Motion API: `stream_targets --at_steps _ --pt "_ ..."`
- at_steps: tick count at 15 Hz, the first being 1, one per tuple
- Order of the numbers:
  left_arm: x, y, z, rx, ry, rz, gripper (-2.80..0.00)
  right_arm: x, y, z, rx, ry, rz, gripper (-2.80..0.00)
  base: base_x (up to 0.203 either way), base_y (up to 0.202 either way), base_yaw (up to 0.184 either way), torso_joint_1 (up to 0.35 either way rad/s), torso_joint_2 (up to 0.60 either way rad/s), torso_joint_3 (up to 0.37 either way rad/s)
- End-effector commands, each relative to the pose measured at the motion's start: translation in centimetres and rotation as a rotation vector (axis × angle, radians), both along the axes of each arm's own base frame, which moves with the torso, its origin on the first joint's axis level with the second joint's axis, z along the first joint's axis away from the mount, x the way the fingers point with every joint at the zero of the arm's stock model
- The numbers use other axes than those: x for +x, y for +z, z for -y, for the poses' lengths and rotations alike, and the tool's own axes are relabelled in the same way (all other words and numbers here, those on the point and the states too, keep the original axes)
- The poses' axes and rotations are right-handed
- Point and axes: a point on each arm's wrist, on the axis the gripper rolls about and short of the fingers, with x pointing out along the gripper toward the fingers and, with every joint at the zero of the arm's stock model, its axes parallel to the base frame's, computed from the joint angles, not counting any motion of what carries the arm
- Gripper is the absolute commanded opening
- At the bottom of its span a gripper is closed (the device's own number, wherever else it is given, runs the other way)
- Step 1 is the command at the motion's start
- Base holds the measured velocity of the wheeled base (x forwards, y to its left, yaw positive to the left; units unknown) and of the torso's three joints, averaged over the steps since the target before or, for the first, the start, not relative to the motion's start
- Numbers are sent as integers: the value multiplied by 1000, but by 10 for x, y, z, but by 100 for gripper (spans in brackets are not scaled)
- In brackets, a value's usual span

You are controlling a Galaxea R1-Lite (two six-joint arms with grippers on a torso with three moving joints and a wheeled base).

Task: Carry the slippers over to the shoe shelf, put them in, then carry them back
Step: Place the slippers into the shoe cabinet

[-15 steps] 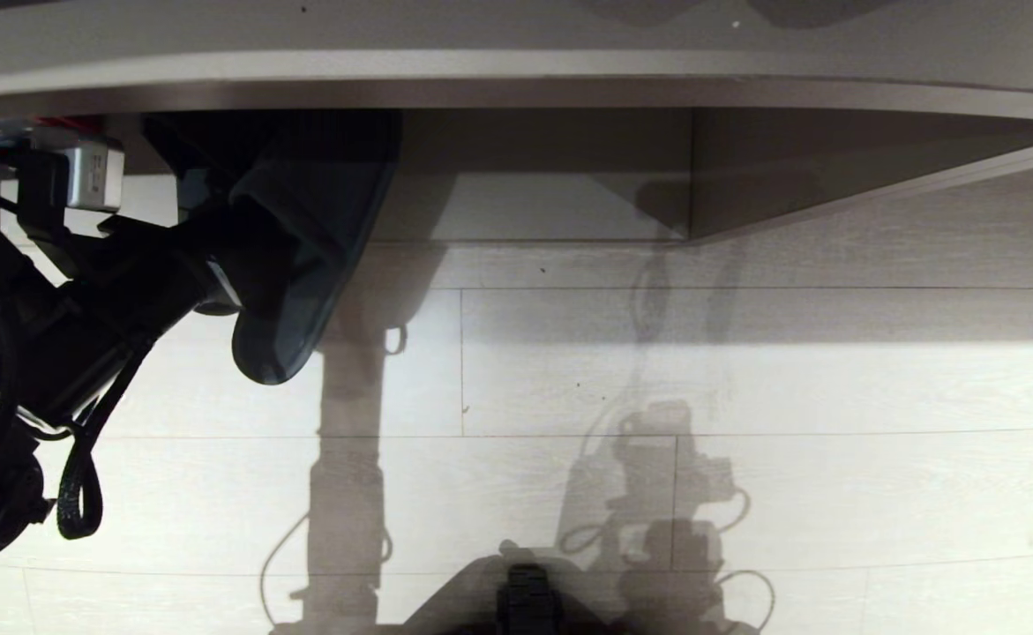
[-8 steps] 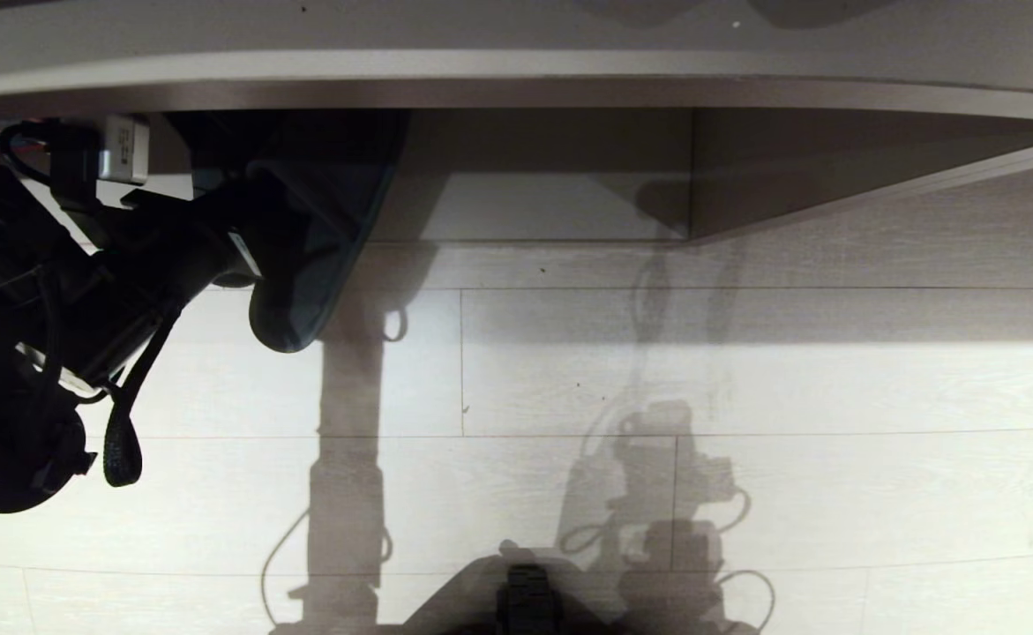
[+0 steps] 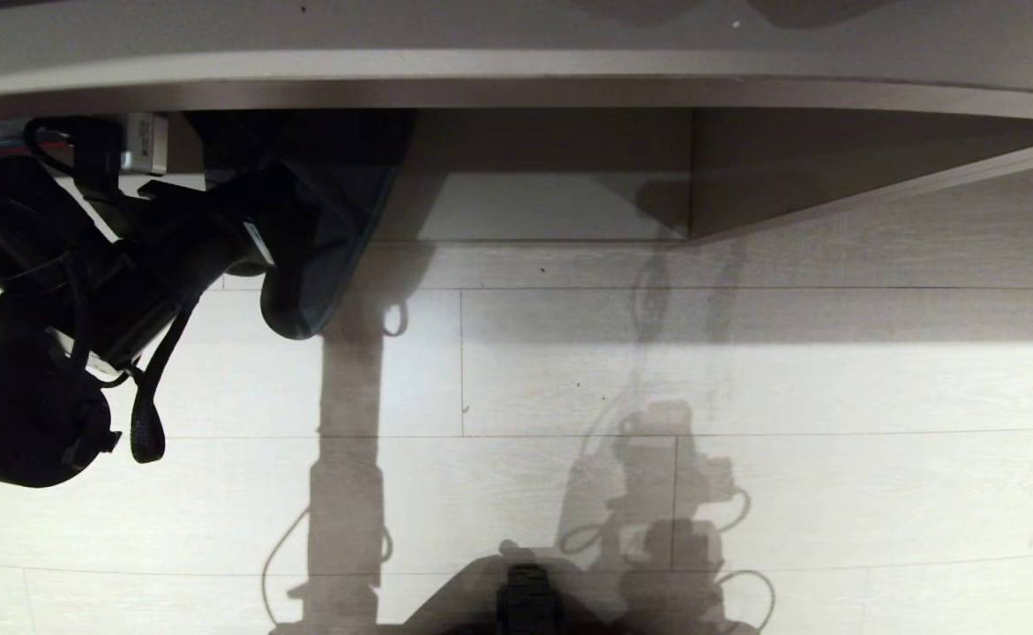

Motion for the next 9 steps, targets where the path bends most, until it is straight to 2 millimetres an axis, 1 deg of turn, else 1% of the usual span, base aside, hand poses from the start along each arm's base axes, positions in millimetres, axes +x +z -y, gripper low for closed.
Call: stream_targets --at_steps 1,4,6,9 --pt "3 0 0 -5 8 5 -280 0 0 0 -1 1 0 -280 0 0 0 0 0 0" --pt "11 7 0 -32 58 36 -280 0 0 0 -1 5 -1 -280 0 0 0 0 0 0" --pt "12 12 0 -49 85 51 -280 0 0 0 -1 5 0 -280 0 0 0 0 0 0" --pt "16 14 -1 -68 118 61 -280 0 0 0 -1 5 0 -280 0 0 0 0 0 0"
